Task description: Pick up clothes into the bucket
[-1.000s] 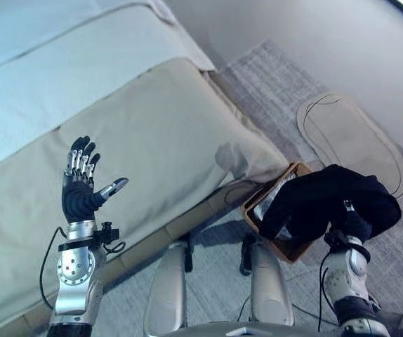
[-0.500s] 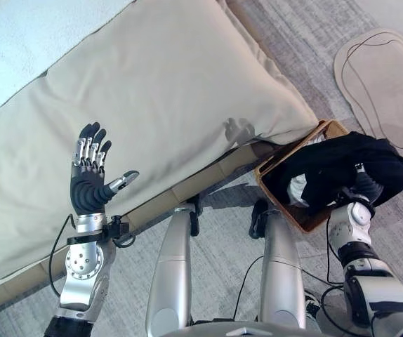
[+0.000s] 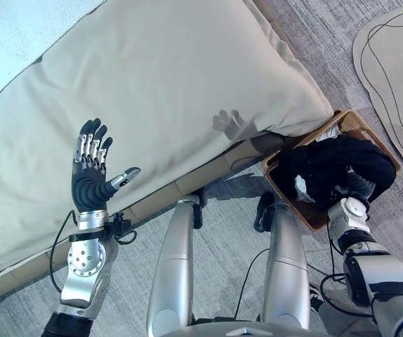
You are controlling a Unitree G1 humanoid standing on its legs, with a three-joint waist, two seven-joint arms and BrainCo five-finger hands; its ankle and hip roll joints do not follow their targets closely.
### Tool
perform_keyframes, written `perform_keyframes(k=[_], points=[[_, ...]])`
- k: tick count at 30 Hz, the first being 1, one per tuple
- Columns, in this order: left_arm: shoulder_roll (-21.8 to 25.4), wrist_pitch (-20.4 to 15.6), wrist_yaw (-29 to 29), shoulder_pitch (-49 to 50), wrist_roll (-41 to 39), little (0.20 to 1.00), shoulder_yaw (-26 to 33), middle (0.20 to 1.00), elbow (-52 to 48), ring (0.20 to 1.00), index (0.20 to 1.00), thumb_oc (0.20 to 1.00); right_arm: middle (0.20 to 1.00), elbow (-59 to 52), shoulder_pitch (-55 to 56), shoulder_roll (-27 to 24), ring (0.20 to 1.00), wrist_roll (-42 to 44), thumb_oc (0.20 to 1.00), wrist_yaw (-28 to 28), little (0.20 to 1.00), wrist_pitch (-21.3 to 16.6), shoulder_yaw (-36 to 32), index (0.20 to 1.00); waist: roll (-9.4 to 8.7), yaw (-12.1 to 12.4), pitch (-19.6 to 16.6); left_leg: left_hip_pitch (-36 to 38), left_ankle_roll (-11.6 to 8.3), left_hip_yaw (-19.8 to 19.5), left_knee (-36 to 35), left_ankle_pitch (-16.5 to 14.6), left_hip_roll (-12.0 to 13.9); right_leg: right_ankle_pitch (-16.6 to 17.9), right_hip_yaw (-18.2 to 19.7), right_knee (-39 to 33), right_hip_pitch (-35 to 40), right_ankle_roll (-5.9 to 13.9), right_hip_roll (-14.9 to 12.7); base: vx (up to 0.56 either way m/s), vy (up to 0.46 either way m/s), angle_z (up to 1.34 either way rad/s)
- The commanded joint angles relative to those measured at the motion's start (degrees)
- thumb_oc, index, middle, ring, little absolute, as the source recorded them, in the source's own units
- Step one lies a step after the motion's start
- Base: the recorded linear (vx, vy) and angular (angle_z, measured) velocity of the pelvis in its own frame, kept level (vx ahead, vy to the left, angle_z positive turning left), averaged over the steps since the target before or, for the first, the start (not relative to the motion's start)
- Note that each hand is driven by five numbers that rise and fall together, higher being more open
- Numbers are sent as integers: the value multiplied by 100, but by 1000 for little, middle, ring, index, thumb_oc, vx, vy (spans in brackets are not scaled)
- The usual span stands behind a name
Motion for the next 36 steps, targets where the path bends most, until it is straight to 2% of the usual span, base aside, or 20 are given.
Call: perform_keyframes(k=[1, 7, 8, 9, 18, 20, 21, 22, 25, 31, 36], points=[[-19, -323, 106, 28, 26, 1000, -42, 1000, -505, 1000, 1000, 1000, 200, 279, -71, -541, 200, -233, 200, -189, 200, -25, 96, 200, 180, -21, -298, -172, 196, -4, 801, -856, 6, 988, 329, -803, -228, 400, 21, 0, 0, 0], [-6, -246, 137, -53, -5, 1000, -30, 1000, -531, 1000, 1000, 1000, 200, 680, -276, -518, 200, 104, 200, -156, 200, 108, -60, 200, 191, -15, -303, -211, 202, 12, 846, -886, -11, 959, 333, -774, -268, 398, 7, 0, 0, 0], [-13, -248, 135, -66, -7, 1000, -7, 1000, -534, 1000, 1000, 1000, 495, 719, -282, -511, 495, 173, 495, -138, 495, 118, -103, 495, 195, -13, -310, -210, 202, 10, 846, -885, -9, 961, 329, -759, -269, 398, 6, 0, 0, 0], [-13, -261, 135, -64, -11, 1000, 15, 1000, -540, 1000, 1000, 1000, 1000, 748, -293, -504, 1000, 265, 1000, -131, 1000, 109, -153, 1000, 190, -10, -315, -208, 201, 10, 847, -888, -7, 960, 321, -765, -269, 397, -5, 0, 0, 0], [-2, -217, 84, -118, -86, 1000, 47, 1000, -486, 1000, 1000, 1000, 1000, 1089, -352, -592, 1000, 142, 1000, -261, 1000, 258, -229, 1000, 143, -4, -489, 5, 204, 55, 560, -842, 6, 1034, 285, -1015, -123, 427, -15, 0, 0, 0], [2, -215, 39, -134, -106, 1000, 56, 1000, -468, 1000, 1000, 1000, 1000, 1102, -300, -564, 1000, 113, 1000, -235, 1000, 298, -239, 1000, 123, -20, -495, 78, 240, 104, 370, -629, 33, 1251, 249, -1224, -47, 399, -24, -40, 4, 0], [19, -210, -15, -153, -117, 1000, 65, 1000, -416, 1000, 1000, 1000, 1000, 1129, -236, -530, 1000, 98, 1000, -146, 1000, 356, -227, 1000, 105, -13, -543, 271, 195, 73, 251, -745, 31, 1159, 246, -1301, 110, 456, -15, -64, -2, -1], [31, -213, -49, -169, -135, 1000, 85, 1000, -408, 1000, 1000, 1000, 1000, 1105, -211, -525, 1000, 124, 1000, -97, 1000, 359, -227, 1000, 98, -25, -526, 261, 230, 117, 167, -573, 35, 1330, 219, -1410, 109, 425, -20, 0, 0, 0], [33, -214, -185, -210, -198, 1000, 139, 1000, -325, 1000, 1000, 1000, 1000, 1048, -39, -504, 1000, 192, 1000, 66, 1000, 376, -287, 1000, 50, -50, -566, 530, 209, 130, -220, -441, 40, 1484, 168, -1826, 372, 474, -12, -32, -6, -6], [82, -170, -399, -231, -189, 1000, 117, 1000, -73, 1000, 1000, 1000, 1000, 1202, 391, -382, 1000, 147, 1000, 136, 1000, 508, -517, 1000, -20, -63, -662, 1376, 174, 55, -1128, -139, 25, 1757, -5, -2673, 1235, 586, -15, 15, -17, -2], [-8, -112, -500, -161, -235, 1000, 240, 1000, 201, 1000, 1000, 1000, 1000, 947, 1104, 129, 1000, 308, 1000, 180, 1000, 398, -782, 1000, -189, -172, -824, 2224, 83, -95, -1837, 70, 81, 1907, -259, -3401, 2224, 657, 21, 76, -74, 9]])
